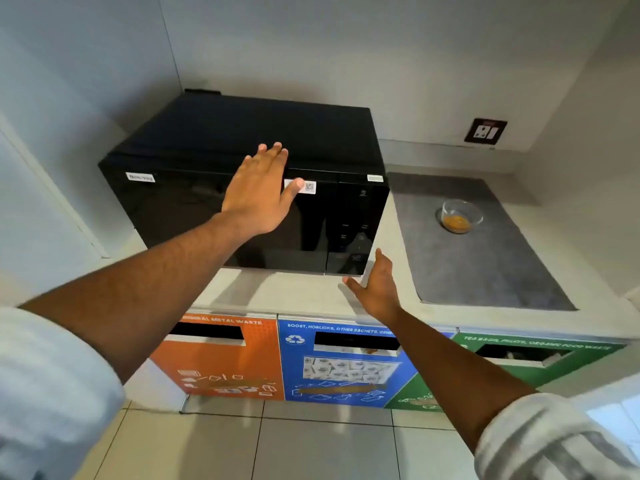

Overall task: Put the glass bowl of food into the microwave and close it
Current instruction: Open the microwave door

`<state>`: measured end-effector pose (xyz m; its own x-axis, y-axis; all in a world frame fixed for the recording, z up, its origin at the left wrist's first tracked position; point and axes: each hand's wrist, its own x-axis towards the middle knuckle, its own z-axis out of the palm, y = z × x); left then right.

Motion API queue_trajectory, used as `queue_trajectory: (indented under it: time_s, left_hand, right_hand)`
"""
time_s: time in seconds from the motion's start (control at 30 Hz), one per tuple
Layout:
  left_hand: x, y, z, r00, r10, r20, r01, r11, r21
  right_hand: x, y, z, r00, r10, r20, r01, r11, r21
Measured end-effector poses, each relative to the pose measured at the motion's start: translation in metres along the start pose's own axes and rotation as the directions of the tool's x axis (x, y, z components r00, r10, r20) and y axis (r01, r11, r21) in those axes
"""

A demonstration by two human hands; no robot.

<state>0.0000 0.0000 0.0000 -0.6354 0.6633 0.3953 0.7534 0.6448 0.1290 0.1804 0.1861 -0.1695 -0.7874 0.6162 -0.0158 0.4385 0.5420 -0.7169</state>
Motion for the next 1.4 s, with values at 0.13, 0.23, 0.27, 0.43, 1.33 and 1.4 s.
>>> queue_trajectory:
  time_s: [0.13, 0.23, 0.27, 0.43, 1.33, 1.4]
  left_hand:
    - [0.016, 0.003, 0.012, 0.998, -0.043, 0.051, 0.043, 0.999, 0.016]
    - [0.02, 0.008, 0.022, 0.999, -0.028, 0.018, 0.027, 0.996, 0.082]
    - [0.018, 0.009, 0.023, 0.999, -0.034, 0.005, 0.033, 0.995, 0.091]
    - [0.02, 0.008, 0.029, 0.998, -0.052, -0.02, 0.054, 0.993, 0.108]
    - [0.003, 0.009, 0.023, 0.999, -0.038, 0.018, 0.035, 0.993, 0.11]
    - [-0.003, 0.009, 0.019, 0.999, -0.033, 0.034, 0.029, 0.994, 0.105]
  right_hand:
    - [0.02, 0.005, 0.018, 0.995, 0.101, -0.007, -0.097, 0.966, 0.241]
    - [0.032, 0.01, 0.031, 0.99, 0.122, -0.068, -0.099, 0.956, 0.277]
    - [0.034, 0.011, 0.033, 0.989, 0.125, -0.083, -0.097, 0.954, 0.284]
    - [0.042, 0.013, 0.05, 0.979, 0.115, -0.17, -0.046, 0.929, 0.368]
    - [0.045, 0.002, 0.057, 0.964, 0.219, -0.152, -0.127, 0.879, 0.459]
    - [0.041, 0.0, 0.048, 0.979, 0.17, -0.112, -0.099, 0.878, 0.467]
